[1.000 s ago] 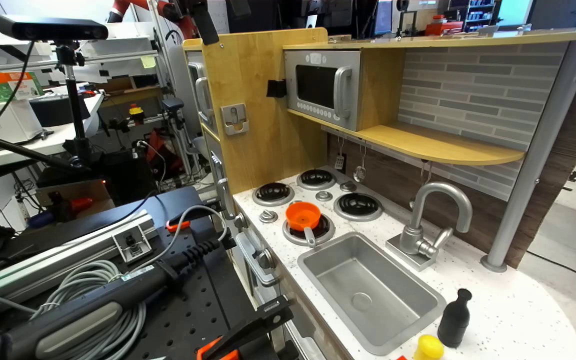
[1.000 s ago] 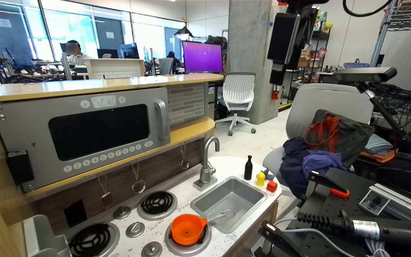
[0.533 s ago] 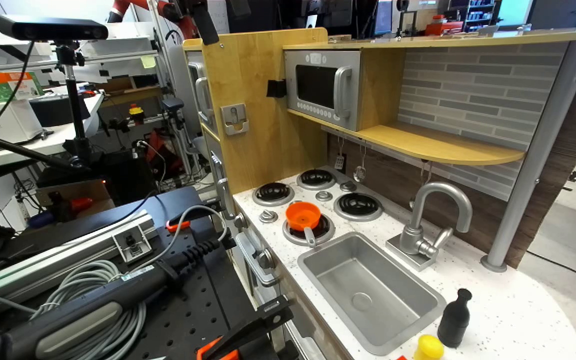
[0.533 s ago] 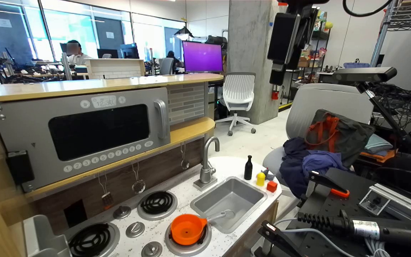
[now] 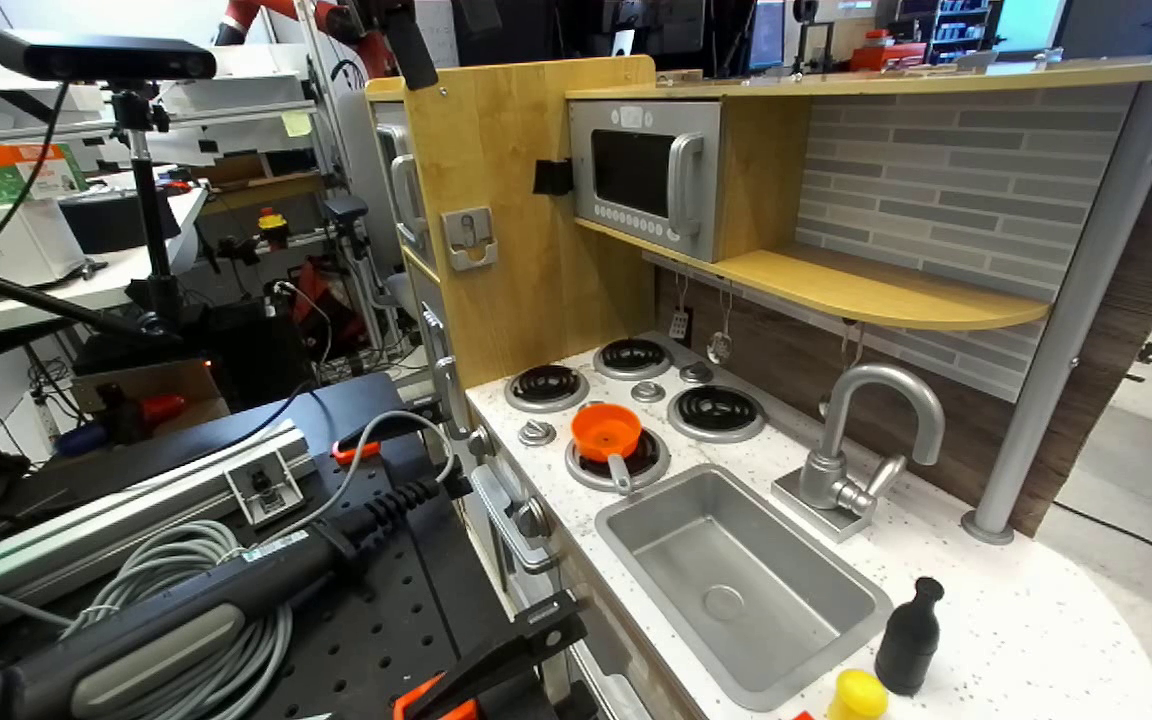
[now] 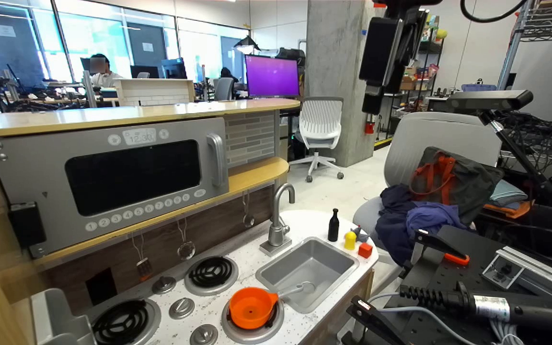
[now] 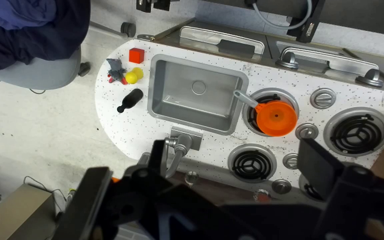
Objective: Move the black bottle to the right
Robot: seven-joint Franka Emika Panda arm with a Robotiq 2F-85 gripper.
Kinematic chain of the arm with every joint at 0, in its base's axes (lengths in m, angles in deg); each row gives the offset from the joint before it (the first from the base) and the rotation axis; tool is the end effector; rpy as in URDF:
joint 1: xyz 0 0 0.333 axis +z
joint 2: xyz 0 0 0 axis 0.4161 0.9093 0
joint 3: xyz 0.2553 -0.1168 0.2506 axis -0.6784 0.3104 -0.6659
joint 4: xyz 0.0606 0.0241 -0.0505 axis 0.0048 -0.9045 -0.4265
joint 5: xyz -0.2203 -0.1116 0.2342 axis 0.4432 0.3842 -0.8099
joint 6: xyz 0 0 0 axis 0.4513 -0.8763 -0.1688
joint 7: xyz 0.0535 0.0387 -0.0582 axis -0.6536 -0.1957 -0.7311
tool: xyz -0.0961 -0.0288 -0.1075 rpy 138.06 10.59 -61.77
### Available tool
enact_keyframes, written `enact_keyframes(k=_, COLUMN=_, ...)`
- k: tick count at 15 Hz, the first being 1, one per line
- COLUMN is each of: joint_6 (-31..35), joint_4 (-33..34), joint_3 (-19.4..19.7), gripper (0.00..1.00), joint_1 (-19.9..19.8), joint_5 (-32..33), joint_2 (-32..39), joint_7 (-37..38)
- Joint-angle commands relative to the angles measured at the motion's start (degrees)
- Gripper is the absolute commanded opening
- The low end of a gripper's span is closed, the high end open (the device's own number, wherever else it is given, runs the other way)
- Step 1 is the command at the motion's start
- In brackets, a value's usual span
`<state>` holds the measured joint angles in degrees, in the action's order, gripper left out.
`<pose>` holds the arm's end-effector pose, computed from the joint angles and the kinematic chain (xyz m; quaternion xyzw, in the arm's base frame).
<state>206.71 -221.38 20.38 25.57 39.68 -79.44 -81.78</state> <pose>0.3022 0.0795 0.4618 0.9828 0.1104 0.0876 0.1196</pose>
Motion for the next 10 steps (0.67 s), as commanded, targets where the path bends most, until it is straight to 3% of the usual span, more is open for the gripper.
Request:
enact_keyframes(k=1, joint_6=-0.3, joint_4=0.1, joint_3=1.4, gripper=1.0, joint_1=1.4, joint_5=0.9, joint_2=0.2, joint_7=0.7)
enact_keyframes(k=10, joint_6=-0.5, joint_4=0.3, joint_3=1.4, gripper=1.0, joint_1=0.9, joint_5=1.5, joint_2=-0.5, joint_7=1.1)
